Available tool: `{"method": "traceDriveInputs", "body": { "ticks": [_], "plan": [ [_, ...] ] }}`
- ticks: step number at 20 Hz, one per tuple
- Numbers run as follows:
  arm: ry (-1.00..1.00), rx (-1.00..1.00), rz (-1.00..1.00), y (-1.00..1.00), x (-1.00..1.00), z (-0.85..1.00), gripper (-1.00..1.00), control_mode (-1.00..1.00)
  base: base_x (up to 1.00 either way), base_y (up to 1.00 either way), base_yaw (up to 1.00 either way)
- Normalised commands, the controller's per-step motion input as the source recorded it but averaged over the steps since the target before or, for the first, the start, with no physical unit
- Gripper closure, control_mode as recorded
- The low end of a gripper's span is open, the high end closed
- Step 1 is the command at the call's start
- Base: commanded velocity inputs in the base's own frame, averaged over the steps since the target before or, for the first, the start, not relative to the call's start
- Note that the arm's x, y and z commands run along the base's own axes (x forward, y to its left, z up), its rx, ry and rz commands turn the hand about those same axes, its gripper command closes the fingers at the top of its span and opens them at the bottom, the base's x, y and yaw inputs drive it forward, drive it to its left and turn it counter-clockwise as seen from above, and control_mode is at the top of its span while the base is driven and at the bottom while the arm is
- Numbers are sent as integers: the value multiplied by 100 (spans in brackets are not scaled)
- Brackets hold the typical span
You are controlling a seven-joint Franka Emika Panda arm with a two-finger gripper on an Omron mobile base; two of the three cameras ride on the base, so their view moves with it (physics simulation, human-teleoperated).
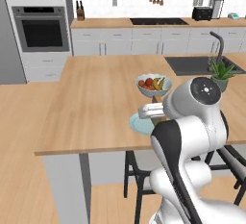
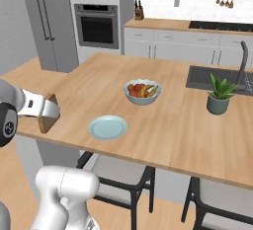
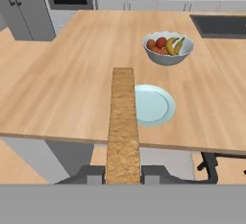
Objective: Start the toaster. Once the lever pops up, take the bread to the plate on the dining counter.
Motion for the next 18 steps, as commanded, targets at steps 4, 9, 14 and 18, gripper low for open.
{"method": "traceDriveInputs", "body": {
  "ticks": [4,9,14,18],
  "plan": [
    [7,1,3,-14,24,-7,100,-100,23,-3,1],
    [11,14,24,-70,50,-15,100,-100,0,0,0],
    [7,19,34,-34,79,-47,100,-100,0,0,0],
    [12,13,30,-14,98,-57,100,-100,0,0,0]
  ]
}}
